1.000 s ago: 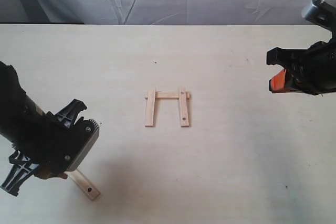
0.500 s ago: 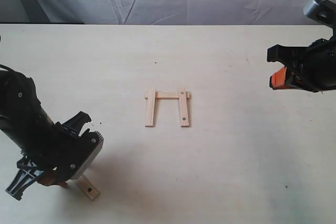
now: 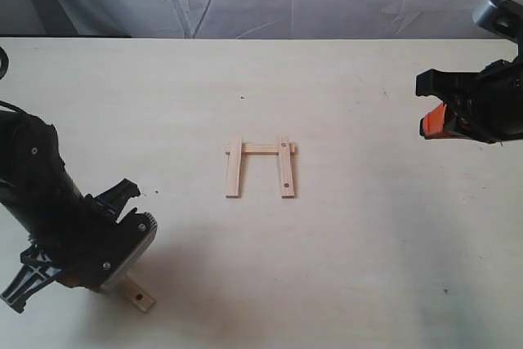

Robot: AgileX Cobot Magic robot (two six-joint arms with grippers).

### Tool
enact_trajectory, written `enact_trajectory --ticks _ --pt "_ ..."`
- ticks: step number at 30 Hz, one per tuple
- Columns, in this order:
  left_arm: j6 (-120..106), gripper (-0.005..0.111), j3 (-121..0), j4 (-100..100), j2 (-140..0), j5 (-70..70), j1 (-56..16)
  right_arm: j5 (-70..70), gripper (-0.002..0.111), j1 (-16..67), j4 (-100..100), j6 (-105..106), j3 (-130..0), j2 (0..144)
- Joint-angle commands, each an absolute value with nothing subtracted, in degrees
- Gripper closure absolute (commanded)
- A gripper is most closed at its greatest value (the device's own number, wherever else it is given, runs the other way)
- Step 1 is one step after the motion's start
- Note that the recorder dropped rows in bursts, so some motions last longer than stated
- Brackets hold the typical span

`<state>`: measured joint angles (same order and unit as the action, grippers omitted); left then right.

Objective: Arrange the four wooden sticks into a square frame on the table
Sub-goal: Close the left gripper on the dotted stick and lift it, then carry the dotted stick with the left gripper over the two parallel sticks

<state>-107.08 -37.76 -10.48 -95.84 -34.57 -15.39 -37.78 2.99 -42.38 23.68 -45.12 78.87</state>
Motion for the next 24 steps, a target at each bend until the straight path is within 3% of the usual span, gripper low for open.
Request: enact_trajectory --ticks 1,4,8,14,18,24 --pt "-107.10 0.092 -37.55 -10.93 -96.70 -33.58 -15.02 -36.97 0.108 2.78 -42.76 24.00 -44.64 78.52" --pt "-106.98 0.107 -37.55 -12.09 -96.29 -33.58 -15.02 -36.85 0.108 2.78 -42.76 24.00 -44.64 78.52" --pt "-106.44 0.107 -39.09 -15.96 -93.66 -33.42 -15.02 -36.71 0.108 2.78 -42.76 24.00 -44.64 78.52" --pt "-95.84 0.107 -52.91 -25.49 -91.77 -32.95 -15.02 -36.69 0.108 2.78 -42.76 24.00 -44.64 78.52" --pt "-87.40 0.107 -66.85 -21.05 -97.82 -38.89 -18.69 -36.05 0.108 2.78 -42.91 24.00 -44.64 78.52" --pt "-79.81 0.107 -76.69 -16.01 -110.00 -40.28 -25.97 -35.69 0.108 2.78 -43.24 24.00 -44.64 78.52"
